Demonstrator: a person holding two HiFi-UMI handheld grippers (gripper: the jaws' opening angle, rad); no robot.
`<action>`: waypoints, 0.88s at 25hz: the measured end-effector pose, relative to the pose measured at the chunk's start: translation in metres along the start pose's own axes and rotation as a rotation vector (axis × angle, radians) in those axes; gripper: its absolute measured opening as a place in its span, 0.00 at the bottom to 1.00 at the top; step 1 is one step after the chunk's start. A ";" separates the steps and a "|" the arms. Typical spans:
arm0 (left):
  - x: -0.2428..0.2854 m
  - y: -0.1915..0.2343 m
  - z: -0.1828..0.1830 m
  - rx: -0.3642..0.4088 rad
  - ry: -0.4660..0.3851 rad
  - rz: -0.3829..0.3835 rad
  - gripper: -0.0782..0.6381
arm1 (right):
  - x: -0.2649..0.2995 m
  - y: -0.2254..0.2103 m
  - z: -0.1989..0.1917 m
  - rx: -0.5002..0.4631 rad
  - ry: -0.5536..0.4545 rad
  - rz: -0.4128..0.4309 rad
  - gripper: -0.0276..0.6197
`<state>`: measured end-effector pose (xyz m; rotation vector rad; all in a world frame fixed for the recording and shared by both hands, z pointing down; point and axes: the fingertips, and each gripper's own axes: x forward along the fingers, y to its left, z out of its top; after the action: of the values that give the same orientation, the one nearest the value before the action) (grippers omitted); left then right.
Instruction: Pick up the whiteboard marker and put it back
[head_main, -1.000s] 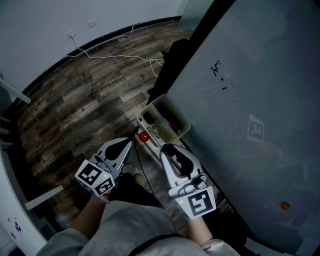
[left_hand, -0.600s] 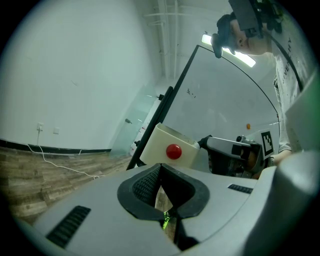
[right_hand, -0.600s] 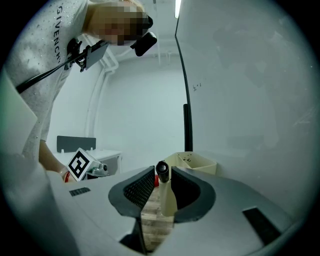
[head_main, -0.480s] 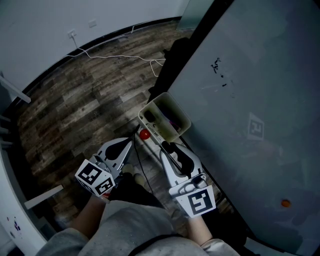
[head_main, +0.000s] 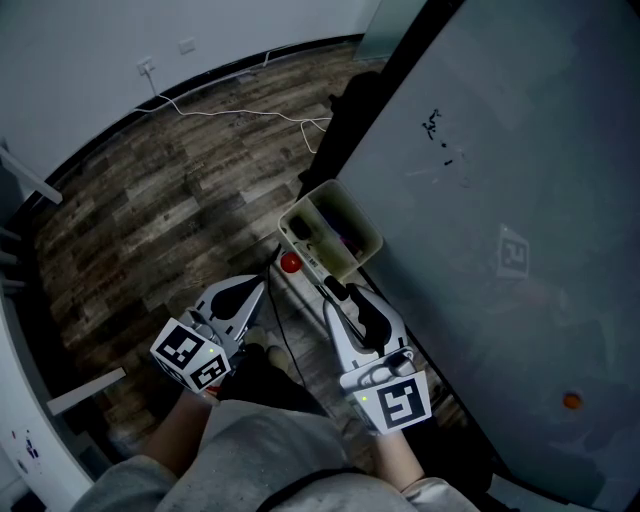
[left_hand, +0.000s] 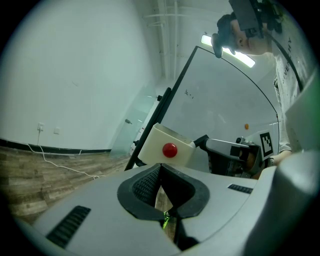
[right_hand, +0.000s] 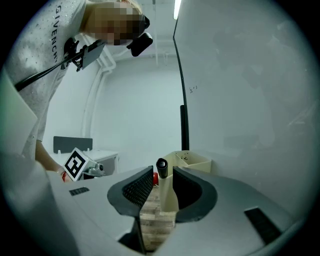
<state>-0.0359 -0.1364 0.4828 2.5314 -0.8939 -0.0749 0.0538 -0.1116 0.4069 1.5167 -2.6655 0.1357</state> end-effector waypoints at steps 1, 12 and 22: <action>-0.001 -0.001 0.000 0.000 -0.001 -0.001 0.13 | -0.001 0.001 0.000 0.000 0.005 0.005 0.22; -0.008 -0.013 -0.005 0.003 0.002 -0.001 0.13 | -0.014 0.011 -0.005 0.005 0.025 0.031 0.22; -0.011 -0.027 0.001 0.031 -0.006 -0.018 0.13 | -0.022 0.018 -0.001 -0.001 -0.001 0.040 0.14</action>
<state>-0.0286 -0.1113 0.4694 2.5690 -0.8817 -0.0748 0.0495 -0.0838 0.4044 1.4637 -2.6976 0.1362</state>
